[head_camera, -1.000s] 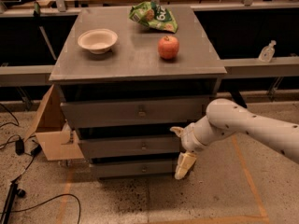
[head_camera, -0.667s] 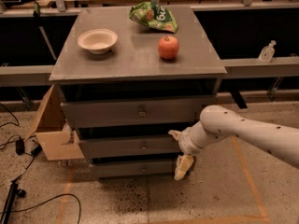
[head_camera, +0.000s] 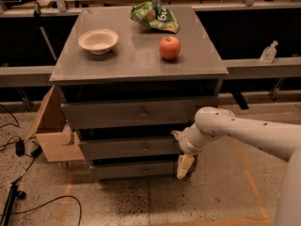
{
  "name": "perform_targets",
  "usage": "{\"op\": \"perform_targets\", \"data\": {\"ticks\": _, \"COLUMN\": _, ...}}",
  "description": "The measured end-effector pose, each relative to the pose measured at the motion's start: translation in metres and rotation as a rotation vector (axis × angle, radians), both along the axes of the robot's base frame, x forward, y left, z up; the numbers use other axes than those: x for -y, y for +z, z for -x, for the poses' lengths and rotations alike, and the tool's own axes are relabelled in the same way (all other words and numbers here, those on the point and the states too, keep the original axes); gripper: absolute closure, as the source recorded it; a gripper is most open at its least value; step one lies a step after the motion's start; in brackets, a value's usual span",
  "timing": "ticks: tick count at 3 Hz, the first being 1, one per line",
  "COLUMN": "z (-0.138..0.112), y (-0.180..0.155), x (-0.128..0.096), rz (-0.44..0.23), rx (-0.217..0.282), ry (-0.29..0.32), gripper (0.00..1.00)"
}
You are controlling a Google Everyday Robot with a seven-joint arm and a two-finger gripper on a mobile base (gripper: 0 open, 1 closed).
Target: Open middle drawer
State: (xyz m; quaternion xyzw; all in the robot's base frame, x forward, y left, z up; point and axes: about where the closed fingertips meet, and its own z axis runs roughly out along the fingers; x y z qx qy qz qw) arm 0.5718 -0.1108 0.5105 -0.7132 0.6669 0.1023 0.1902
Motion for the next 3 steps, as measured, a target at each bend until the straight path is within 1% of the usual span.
{"op": "perform_targets", "data": {"ticks": 1, "z": -0.008, "y": -0.001, "x": 0.010, "rz": 0.000, "rx": 0.031, "ry": 0.026, "gripper": 0.00}}
{"op": "perform_targets", "data": {"ticks": 2, "z": -0.021, "y": -0.005, "x": 0.021, "rz": 0.019, "rx": 0.072, "ry": 0.049, "gripper": 0.00}}
{"op": "perform_targets", "data": {"ticks": 3, "z": -0.034, "y": -0.018, "x": 0.025, "rz": 0.035, "rx": 0.067, "ry": 0.073, "gripper": 0.00}}
